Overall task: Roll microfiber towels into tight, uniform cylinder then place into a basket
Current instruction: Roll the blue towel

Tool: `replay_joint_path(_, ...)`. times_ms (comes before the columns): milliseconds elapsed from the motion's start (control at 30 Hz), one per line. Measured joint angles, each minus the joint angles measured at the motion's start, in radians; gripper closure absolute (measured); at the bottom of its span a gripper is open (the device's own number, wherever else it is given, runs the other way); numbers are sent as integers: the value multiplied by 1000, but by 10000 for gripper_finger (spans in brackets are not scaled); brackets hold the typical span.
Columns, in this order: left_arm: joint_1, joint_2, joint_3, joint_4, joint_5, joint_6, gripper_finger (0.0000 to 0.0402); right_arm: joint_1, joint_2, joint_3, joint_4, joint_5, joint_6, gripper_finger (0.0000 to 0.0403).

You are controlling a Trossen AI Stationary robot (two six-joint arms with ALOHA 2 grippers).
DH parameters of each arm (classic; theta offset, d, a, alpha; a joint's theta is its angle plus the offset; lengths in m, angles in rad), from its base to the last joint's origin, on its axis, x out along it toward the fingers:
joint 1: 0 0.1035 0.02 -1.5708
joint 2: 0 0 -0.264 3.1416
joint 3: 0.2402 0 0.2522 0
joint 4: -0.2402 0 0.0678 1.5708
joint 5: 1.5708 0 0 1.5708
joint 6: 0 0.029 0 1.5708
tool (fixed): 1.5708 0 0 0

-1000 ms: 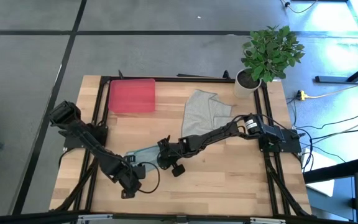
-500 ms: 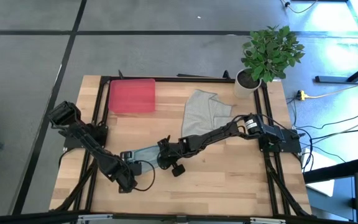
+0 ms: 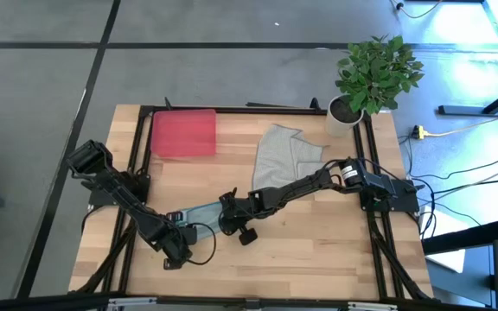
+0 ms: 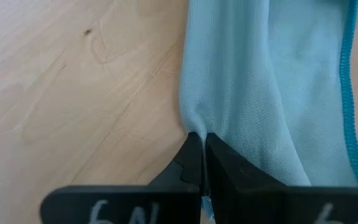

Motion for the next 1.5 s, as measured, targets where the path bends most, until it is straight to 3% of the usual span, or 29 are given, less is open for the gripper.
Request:
replay_joint_path(700,-42,89,6,85,-109,-69,330,-2,0,0,5,3,0,395)
replay_joint_path(933,-41,90,6,57,-101,-131,392,-2,0,0,5,3,0,391)
replay_joint_path(1100,-39,82,4,57,-79,-132,399,-2,0,0,1,1,15,395)
replay_joint_path(1500,-33,39,38,73,30,-100,401,-2,-36,-2,-92,-213,56,396)
